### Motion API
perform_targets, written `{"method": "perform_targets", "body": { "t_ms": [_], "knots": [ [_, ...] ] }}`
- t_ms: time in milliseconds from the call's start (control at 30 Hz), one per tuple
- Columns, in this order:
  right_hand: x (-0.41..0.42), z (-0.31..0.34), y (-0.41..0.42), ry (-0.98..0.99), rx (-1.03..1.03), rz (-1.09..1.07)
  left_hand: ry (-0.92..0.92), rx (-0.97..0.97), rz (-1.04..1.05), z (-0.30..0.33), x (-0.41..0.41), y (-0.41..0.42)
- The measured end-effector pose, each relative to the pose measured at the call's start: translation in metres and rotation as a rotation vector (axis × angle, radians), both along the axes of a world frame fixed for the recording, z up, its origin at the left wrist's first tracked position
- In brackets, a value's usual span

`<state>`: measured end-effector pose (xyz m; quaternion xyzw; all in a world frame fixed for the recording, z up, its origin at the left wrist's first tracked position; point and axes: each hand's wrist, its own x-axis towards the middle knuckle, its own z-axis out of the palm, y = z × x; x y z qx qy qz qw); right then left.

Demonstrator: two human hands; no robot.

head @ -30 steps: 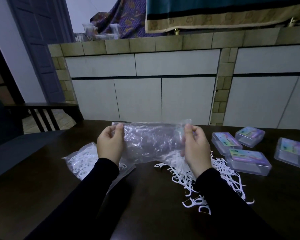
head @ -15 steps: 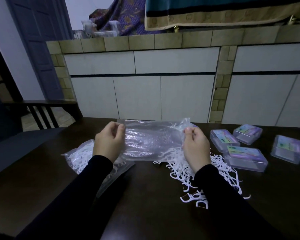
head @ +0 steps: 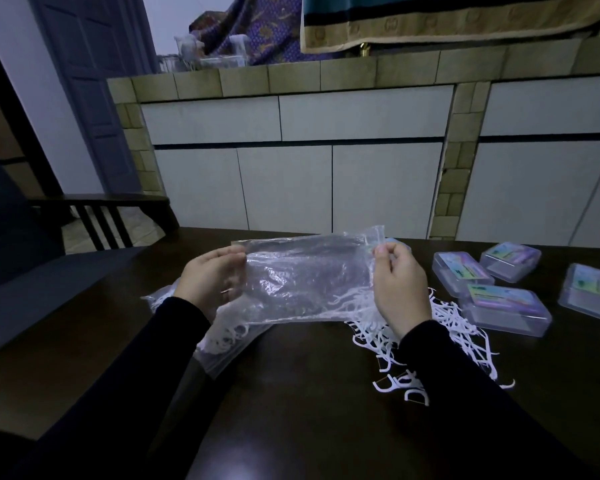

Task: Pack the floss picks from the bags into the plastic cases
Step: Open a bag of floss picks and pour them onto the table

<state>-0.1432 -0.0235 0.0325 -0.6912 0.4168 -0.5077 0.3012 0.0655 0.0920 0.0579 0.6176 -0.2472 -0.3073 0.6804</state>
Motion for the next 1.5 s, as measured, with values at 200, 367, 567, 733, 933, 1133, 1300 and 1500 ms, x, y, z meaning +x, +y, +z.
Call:
{"method": "perform_targets", "body": {
  "t_ms": [200,367,567,733,933,1133,1300,1500],
  "knots": [
    [0.003,-0.005,0.001,0.033,0.001,0.010,0.116,-0.015,-0.071,-0.007,0.008,0.006],
    [0.005,-0.005,0.000,-0.027,0.018,0.018,-0.202,-0.041,0.188,-0.011,0.004,0.003],
    [0.006,-0.004,0.007,0.032,0.029,0.054,-0.730,0.464,0.029,-0.009,0.010,0.011],
    [0.010,-0.005,0.011,0.053,0.031,0.089,-0.598,0.602,-0.089,-0.016,0.020,0.008],
    [0.007,-0.001,0.009,0.045,0.027,0.058,-0.614,0.421,0.042,-0.027,0.012,-0.009],
    [0.004,0.004,0.009,0.010,0.026,0.018,-0.301,0.080,0.016,-0.026,0.006,-0.012],
    [0.013,0.009,0.023,0.046,0.066,0.103,-0.473,0.150,0.118,-0.016,0.022,0.004],
    [0.028,0.003,0.049,0.461,0.082,0.213,-0.879,0.722,0.012,-0.008,0.042,0.042]
  ]
}}
